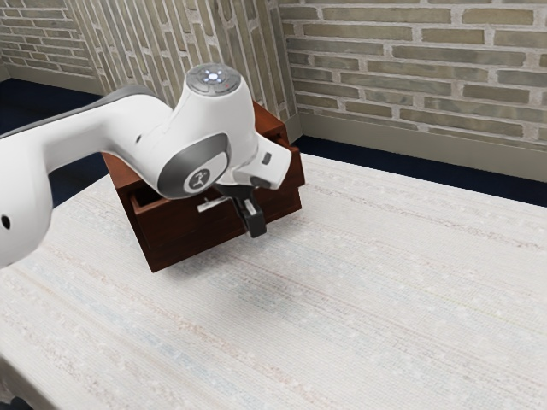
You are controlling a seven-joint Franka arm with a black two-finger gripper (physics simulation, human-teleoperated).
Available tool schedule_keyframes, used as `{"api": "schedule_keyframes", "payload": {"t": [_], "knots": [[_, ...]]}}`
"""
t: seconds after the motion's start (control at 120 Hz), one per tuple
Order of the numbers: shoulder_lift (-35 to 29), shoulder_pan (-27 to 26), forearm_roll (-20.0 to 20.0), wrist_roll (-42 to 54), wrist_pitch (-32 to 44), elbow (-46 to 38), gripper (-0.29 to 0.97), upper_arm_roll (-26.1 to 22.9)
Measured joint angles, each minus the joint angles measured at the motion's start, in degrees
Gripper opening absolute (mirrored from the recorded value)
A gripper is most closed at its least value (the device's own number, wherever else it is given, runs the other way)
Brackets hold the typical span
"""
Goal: Pull the drawer handle with one arm to open the drawer
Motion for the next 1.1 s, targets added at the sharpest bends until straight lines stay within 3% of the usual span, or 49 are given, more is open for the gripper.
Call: {"api": "schedule_keyframes", "payload": {"t": [0.65,1.1], "knots": [[-2.5,0.1,-1.1,-1.1,1.8,-4.1,0.67,-2.8],[-7.8,0.2,-3.4,-1.9,2.3,-10.1,0.68,-3.1]]}}
